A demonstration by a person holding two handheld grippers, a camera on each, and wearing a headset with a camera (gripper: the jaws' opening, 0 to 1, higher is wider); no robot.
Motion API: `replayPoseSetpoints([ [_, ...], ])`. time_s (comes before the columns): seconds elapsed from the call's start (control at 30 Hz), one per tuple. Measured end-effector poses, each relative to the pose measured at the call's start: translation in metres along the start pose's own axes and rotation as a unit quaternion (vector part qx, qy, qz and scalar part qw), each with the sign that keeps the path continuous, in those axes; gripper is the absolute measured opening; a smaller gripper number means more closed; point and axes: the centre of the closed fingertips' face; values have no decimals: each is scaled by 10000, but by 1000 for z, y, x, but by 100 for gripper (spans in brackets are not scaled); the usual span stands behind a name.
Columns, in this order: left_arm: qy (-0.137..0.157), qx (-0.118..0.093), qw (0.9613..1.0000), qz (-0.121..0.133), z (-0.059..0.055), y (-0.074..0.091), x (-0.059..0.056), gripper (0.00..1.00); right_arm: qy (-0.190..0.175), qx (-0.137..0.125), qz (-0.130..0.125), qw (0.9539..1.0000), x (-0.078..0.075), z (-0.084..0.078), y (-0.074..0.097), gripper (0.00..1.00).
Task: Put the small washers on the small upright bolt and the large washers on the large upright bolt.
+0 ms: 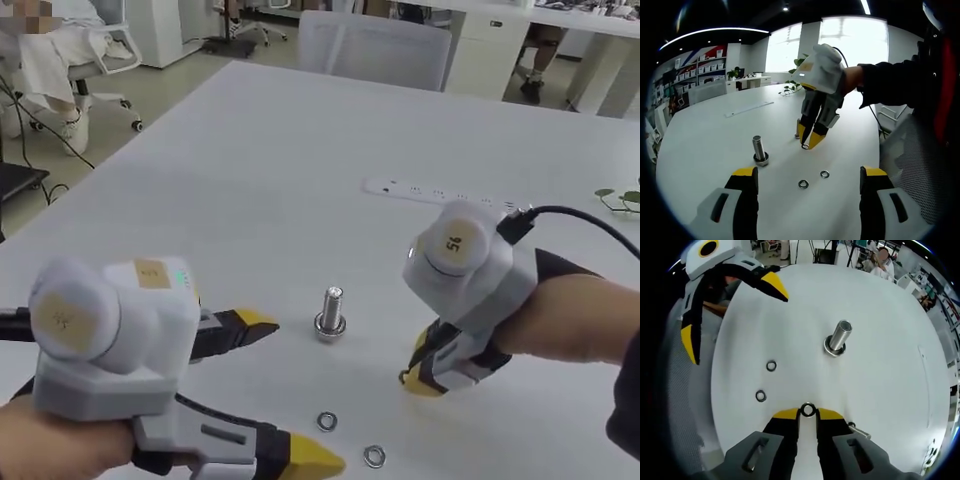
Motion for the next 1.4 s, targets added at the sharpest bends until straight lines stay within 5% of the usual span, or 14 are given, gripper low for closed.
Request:
replayPoseSetpoints([
  [0.8, -100, 80, 9997, -230, 3, -12, -9, 84, -252, -48, -261, 9993, 8, -22, 44, 14],
  [1.4, -95, 120, 9996, -221, 3, -14, -8, 83, -288, -2, -765, 9967, -39, -32, 82, 14],
])
Point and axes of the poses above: the centre of the closed fingertips' face, and the gripper's own axes: y roughly backward along the fingers, x roughly to its left, z roughly out of its top, and after that the axes turned 12 degrees about y, right-handed
